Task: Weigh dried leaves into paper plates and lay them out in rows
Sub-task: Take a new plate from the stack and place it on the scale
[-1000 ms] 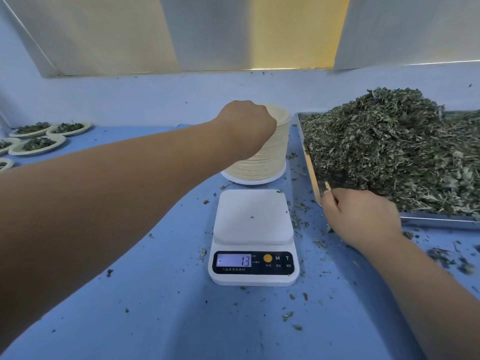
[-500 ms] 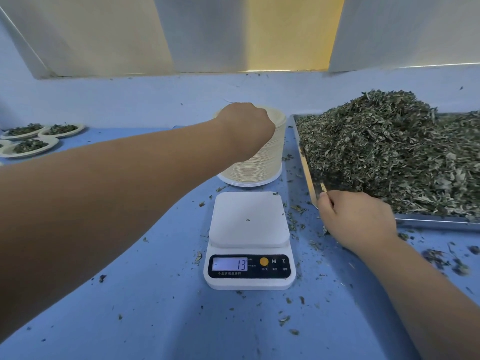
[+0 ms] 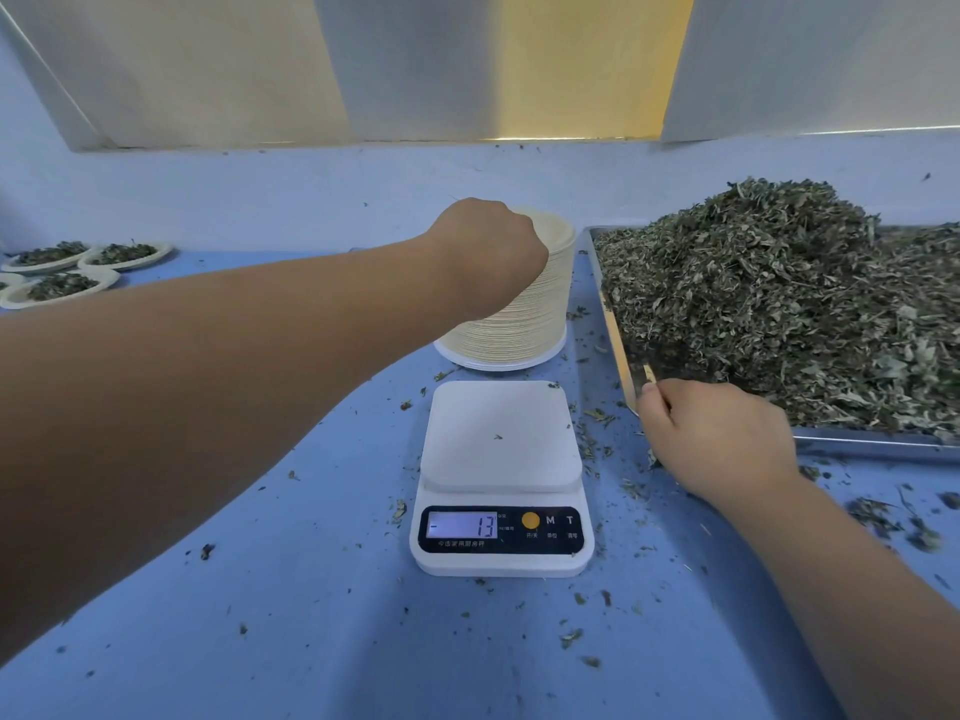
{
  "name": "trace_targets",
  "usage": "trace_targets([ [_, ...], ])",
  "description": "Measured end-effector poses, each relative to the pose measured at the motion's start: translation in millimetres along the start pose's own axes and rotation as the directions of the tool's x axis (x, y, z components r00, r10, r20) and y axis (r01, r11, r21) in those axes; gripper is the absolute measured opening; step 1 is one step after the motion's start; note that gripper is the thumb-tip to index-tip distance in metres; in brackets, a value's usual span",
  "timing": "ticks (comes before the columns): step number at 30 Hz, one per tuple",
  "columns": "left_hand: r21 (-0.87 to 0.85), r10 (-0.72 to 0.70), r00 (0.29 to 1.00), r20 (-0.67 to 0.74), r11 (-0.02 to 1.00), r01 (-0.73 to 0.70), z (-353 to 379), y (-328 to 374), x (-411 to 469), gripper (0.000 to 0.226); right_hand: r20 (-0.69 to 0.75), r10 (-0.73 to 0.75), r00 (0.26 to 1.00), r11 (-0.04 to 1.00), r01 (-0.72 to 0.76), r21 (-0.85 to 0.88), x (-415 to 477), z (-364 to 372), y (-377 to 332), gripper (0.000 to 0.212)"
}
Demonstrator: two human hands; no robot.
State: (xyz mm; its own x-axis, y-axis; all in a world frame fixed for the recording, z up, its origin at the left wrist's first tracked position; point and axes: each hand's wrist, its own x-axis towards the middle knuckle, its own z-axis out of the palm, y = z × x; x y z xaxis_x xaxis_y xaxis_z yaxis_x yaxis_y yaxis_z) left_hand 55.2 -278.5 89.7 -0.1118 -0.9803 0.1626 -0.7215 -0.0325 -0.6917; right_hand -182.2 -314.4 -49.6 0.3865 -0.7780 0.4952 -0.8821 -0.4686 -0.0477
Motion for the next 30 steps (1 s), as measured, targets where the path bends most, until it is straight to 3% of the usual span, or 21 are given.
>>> trace_targets([
  [4,0.014,0.008,1.0,-0.001,1.0,-0.008,-1.3,0.6,0.3,0.019,-0.004,0.002,1.0,1.0,-0.002,-0.005,0.3,0.7,-0.4,0.05],
  [11,-0.037,-0.066,0.993,-0.099,0.997,0.063,-7.2,-0.7,1.2,0.024,-0.001,-0.002,1.0,1.0,0.002,-0.009,0.5,1.6,0.2,0.049],
  [15,-0.217,-0.222,0.956,-0.19,0.959,0.18,-7.2,-6.7,-0.8,0.026,-0.001,-0.004,1.0,1.0,0.004,0.0,0.4,0.8,0.4,0.049],
  [20,-0.427,-0.382,0.911,-0.156,0.858,0.286,4.1,-7.7,-3.0,0.015,0.013,-0.003,1.0,1.0,0.002,0.007,0.3,0.0,-0.1,0.049],
  [22,-0.452,-0.392,0.899,-0.196,0.85,0.272,9.6,-10.2,-2.7,0.02,0.017,-0.001,1.0,1.0,0.001,0.007,0.9,0.1,-0.5,0.05],
  [26,-0.613,-0.364,0.927,-0.091,0.754,0.236,10.8,-17.2,1.1,0.031,0.013,0.005,1.0,1.0,-0.005,-0.004,1.3,1.0,-0.8,0.05],
  [30,-0.703,-0.277,0.958,-0.08,0.697,0.143,8.1,-18.0,0.2,0.036,0.01,0.008,1.0,1.0,-0.008,-0.003,0.7,2.3,0.0,0.05],
])
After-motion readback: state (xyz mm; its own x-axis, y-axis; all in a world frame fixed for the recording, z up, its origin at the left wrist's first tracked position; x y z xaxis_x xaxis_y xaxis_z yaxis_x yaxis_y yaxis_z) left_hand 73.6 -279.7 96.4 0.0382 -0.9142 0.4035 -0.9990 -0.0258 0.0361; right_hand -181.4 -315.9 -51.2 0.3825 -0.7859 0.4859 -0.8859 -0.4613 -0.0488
